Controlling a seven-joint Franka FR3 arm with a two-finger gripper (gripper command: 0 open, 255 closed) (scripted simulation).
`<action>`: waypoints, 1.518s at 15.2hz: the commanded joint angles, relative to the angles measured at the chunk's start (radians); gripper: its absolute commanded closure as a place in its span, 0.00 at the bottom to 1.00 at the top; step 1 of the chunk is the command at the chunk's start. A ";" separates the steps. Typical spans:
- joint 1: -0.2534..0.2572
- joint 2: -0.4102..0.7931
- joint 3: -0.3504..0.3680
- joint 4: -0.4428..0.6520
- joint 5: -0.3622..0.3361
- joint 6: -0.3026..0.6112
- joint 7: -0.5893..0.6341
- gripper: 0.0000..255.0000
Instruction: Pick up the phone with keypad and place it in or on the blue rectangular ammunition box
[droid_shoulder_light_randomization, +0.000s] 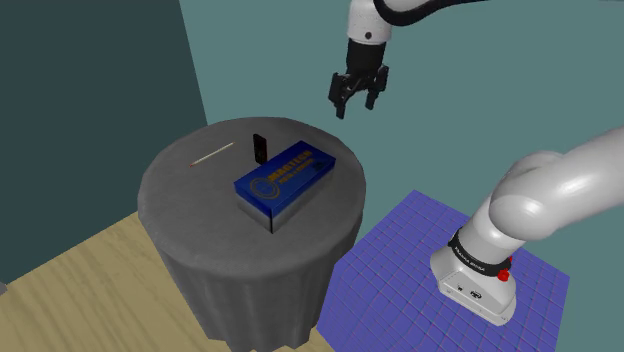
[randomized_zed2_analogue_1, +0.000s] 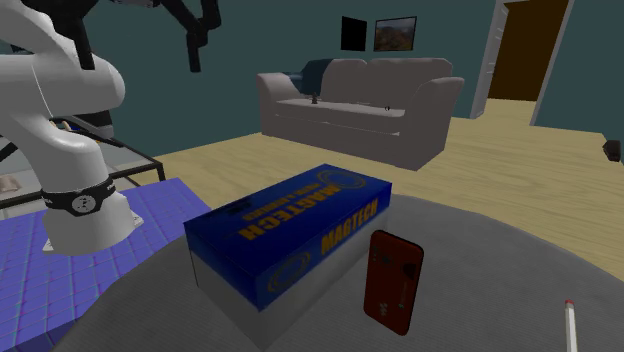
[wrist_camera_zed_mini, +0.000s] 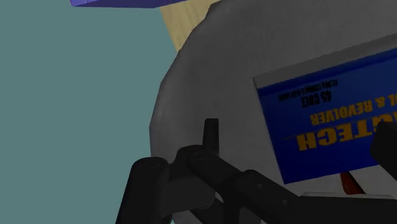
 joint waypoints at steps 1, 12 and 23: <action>-0.010 0.072 0.034 0.034 0.015 0.031 0.093 0.00; -0.036 0.514 0.143 0.312 -0.015 0.165 0.563 0.00; 0.027 0.930 0.100 0.696 -0.077 0.191 0.912 0.00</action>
